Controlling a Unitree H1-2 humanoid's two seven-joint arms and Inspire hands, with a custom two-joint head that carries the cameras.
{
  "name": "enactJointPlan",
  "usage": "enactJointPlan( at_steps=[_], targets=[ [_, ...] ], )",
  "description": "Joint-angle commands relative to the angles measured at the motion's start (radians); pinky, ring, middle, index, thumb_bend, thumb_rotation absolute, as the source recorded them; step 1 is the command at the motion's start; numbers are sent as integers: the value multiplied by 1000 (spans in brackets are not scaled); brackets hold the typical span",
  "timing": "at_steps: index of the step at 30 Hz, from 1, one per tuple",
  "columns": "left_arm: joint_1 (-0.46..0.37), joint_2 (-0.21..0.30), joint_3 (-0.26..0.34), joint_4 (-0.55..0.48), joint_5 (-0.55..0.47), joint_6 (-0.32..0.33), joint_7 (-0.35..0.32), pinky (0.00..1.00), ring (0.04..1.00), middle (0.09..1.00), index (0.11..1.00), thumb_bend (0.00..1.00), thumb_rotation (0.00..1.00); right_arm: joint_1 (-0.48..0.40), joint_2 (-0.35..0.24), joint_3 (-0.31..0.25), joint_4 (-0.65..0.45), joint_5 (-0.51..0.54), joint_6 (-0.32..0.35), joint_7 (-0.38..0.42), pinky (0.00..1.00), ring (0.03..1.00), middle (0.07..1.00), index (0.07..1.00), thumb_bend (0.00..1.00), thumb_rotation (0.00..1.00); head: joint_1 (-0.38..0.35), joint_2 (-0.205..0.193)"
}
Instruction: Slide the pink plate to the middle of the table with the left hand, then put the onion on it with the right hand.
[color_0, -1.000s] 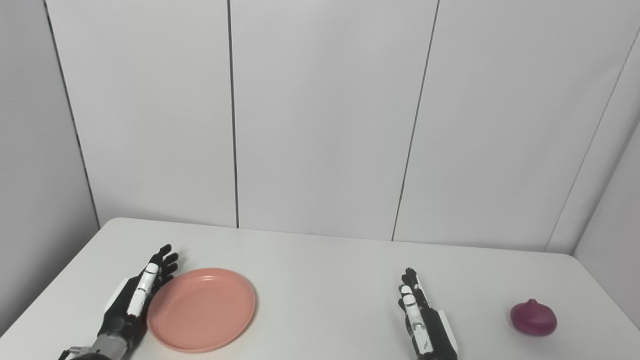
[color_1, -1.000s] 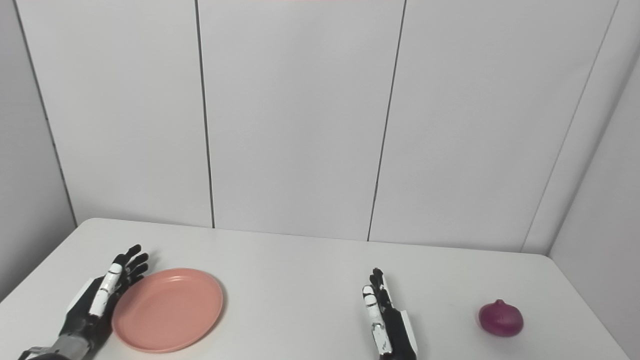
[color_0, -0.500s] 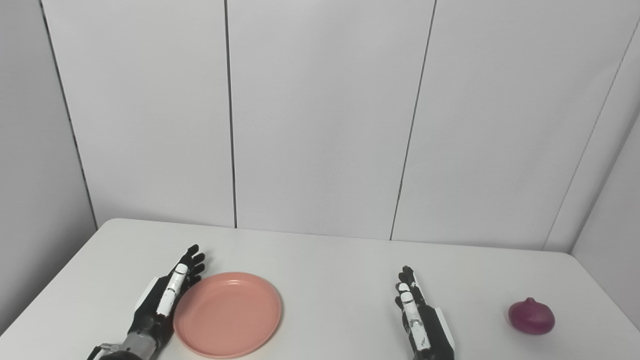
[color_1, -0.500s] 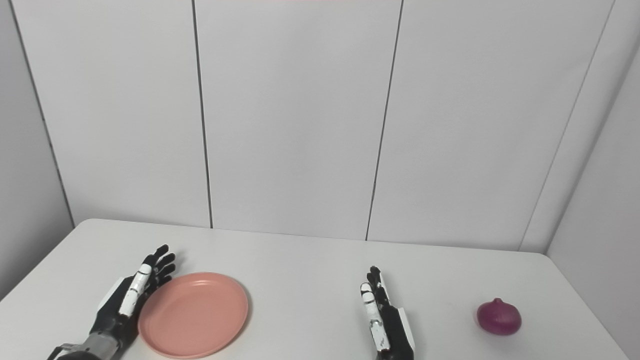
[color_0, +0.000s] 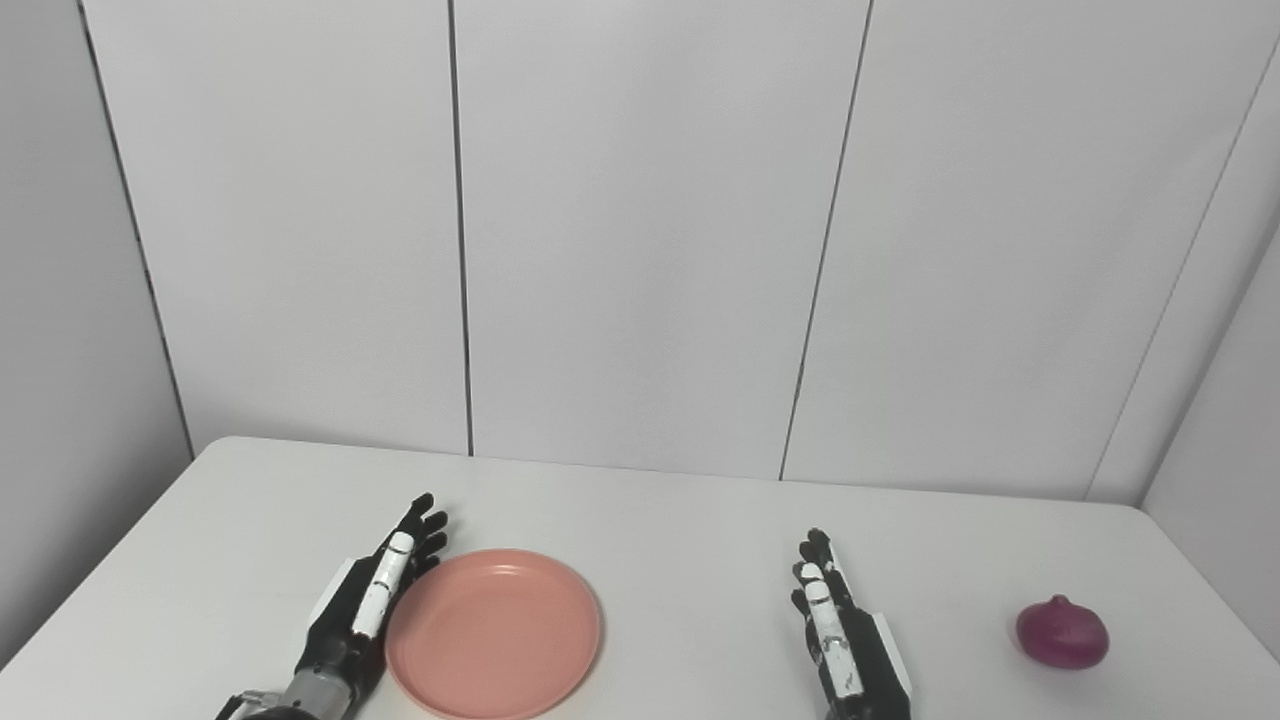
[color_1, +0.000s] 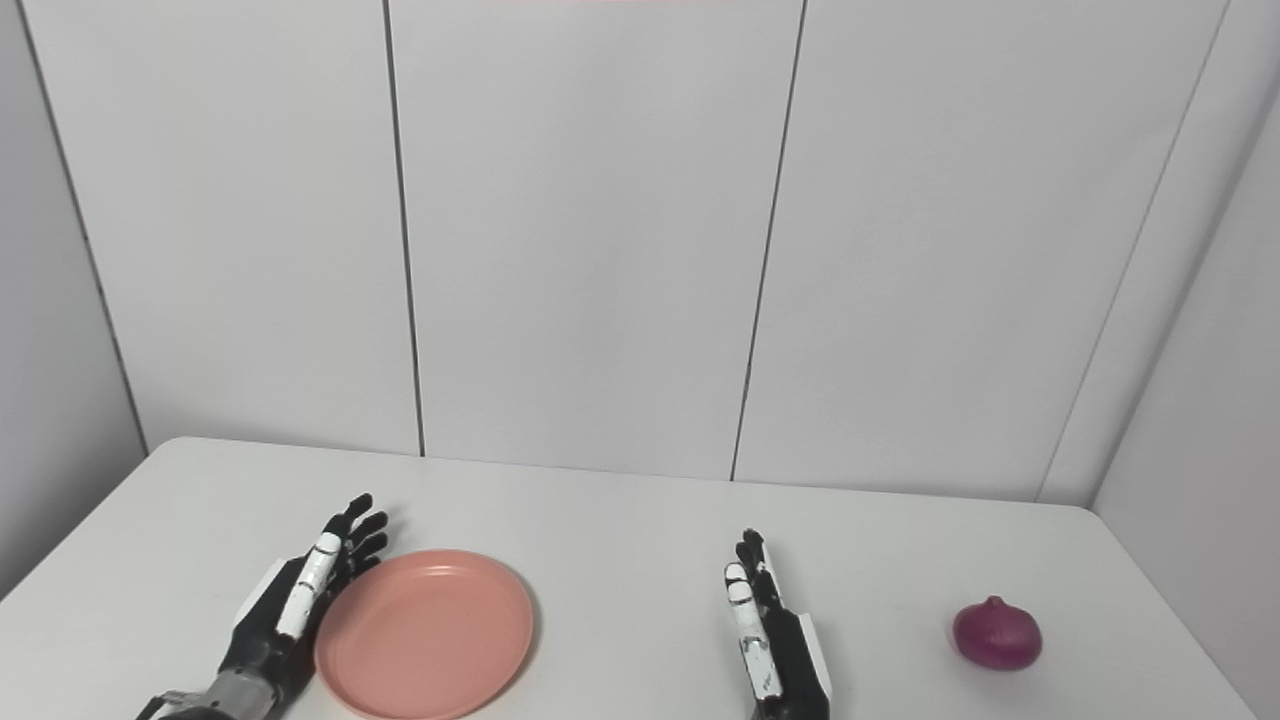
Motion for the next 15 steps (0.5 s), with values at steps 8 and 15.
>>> enactJointPlan(
  at_steps=[8, 15],
  targets=[
    [-15, -102, -90, -79, 20, 120, -19, 966, 963, 966, 967, 687, 1000, -62, -4, -7, -50, 10, -27, 3, 1000, 1000, 1000, 1000, 475, 894, -17, 48],
    [-23, -136, -106, -104, 32, 162, -4, 991, 966, 968, 971, 693, 1000, -67, -7, -14, -62, 19, -13, 3, 1000, 1000, 1000, 1000, 461, 894, -14, 75]
  ],
)
